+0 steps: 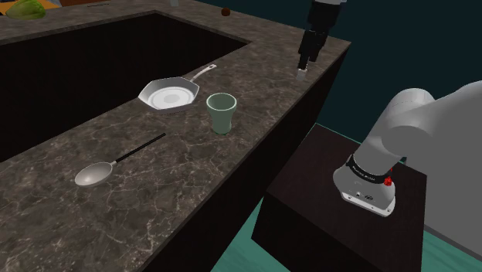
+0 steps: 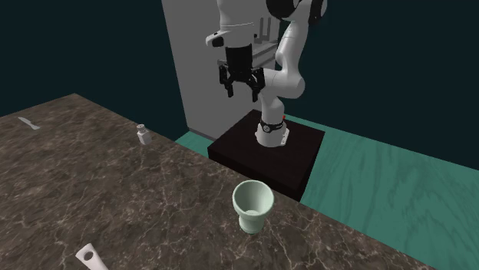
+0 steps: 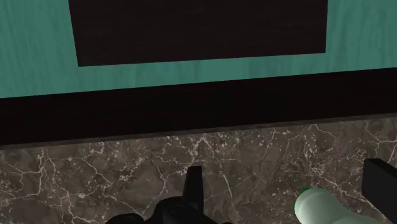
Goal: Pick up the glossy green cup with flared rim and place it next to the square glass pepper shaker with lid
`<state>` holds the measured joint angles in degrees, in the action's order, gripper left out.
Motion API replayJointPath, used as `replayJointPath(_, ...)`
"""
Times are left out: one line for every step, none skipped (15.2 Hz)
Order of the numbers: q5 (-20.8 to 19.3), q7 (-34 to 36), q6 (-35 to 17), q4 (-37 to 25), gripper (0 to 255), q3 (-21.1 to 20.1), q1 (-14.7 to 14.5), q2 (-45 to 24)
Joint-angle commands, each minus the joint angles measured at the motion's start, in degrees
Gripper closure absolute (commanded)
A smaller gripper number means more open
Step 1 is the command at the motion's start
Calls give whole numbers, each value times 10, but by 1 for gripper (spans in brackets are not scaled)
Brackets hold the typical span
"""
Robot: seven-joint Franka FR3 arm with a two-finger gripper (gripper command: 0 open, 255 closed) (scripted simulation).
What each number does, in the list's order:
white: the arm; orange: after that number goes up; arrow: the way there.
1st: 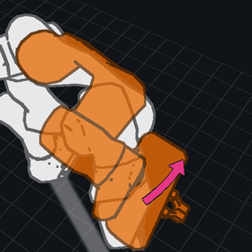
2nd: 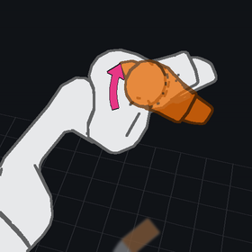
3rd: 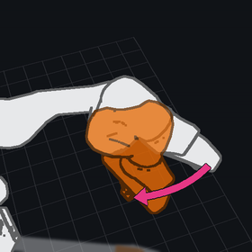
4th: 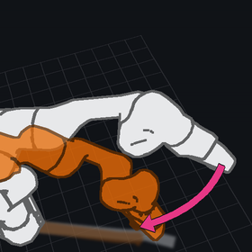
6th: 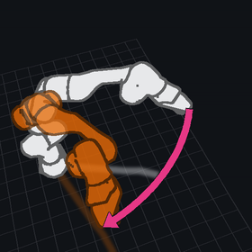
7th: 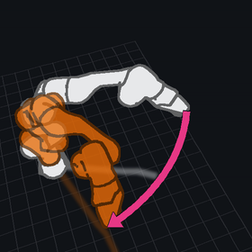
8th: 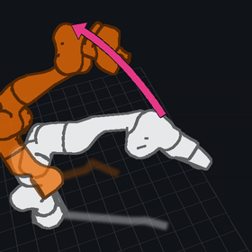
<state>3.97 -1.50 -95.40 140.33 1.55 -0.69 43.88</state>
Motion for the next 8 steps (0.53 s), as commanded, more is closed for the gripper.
replayJointPath(0,0,0,0,0,0,0,0)
replayJointPath(4,1,-18,-2,0,-4,-3,-18)
replayJointPath(8,3,-35,-4,0,-7,-7,-37)
replayJointPath(12,4,-52,-7,0,-10,-10,-57)
replayJointPath(16,5,-68,-11,0,-14,-13,-76)
replayJointPath(19,6,-84,-16,0,-17,-17,-96)
replayJointPath(22,7,-99,-21,0,-20,-20,-117)
replayJointPath(26,8,-114,-28,0,-24,-23,-137)
